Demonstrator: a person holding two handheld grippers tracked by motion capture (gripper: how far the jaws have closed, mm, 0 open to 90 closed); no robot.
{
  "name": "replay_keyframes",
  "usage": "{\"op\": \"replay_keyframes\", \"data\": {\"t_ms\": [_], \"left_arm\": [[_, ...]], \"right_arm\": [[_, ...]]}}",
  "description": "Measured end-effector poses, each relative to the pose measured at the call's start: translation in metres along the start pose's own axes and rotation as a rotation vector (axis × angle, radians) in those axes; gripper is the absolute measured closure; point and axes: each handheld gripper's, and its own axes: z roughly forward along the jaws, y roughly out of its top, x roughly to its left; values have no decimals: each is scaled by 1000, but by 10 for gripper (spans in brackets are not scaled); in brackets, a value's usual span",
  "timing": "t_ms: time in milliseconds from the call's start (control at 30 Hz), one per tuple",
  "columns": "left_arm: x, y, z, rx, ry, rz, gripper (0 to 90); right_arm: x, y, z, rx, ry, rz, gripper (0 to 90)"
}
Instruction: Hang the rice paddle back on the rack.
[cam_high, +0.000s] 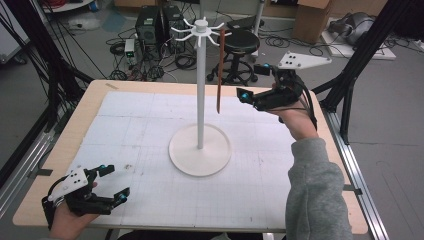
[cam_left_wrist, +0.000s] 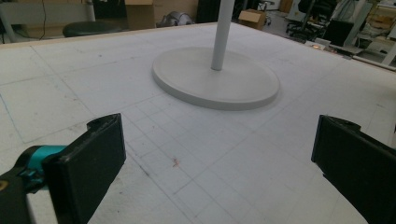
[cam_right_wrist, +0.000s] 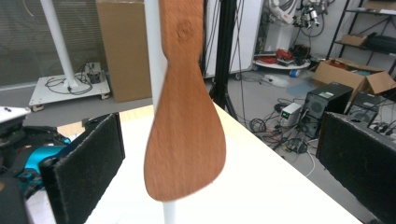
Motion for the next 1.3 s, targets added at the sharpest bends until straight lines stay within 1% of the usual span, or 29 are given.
{"op": "replay_keyframes", "data": {"t_ms": [67, 233, 267, 433, 500, 633, 667, 833, 867, 933, 1033, 1067, 1100, 1200, 1300], "left_arm": [[0, 0, 2, -2, -4, -2, 34], [-1, 2, 8, 9, -25, 9, 34], [-1, 2, 10, 7, -26, 15, 34], [-2, 4, 16, 10, -38, 20, 34], [-2, 4, 18, 10, -43, 15, 34], [-2, 4, 21, 15, -48, 17, 34], [-1, 4, 22, 13, -49, 17, 34], [-2, 6, 24, 7, -48, 20, 34], [-2, 6, 25, 9, -47, 26, 34], [-2, 6, 26, 10, -53, 25, 34], [-2, 7, 26, 11, -54, 27, 34], [-2, 7, 26, 7, -56, 30, 34], [-2, 7, 26, 7, -57, 31, 34], [-2, 8, 27, 2, -58, 27, 34], [-2, 8, 27, 6, -57, 30, 34]], "right_arm": [[0, -4, -5, -8, -6, 15, 0], [1, -15, -18, -10, 0, 15, 0], [2, -18, -21, -6, -1, 14, 0], [1, -31, -33, 14, -15, 22, 0], [0, -38, -38, 20, -16, 33, 0], [0, -46, -44, 30, -23, 37, 0], [-1, -48, -44, 27, -21, 34, 0], [-1, -58, -47, 43, -23, 54, 0], [-1, -60, -47, 44, -24, 55, 0], [0, -64, -48, 52, -24, 59, 0], [2, -71, -50, 53, -25, 59, 0], [3, -74, -51, 54, -27, 69, 0], [3, -76, -52, 53, -28, 68, 0], [6, -83, -55, 57, -29, 72, 0], [8, -90, -58, 46, -20, 69, 0]]}}
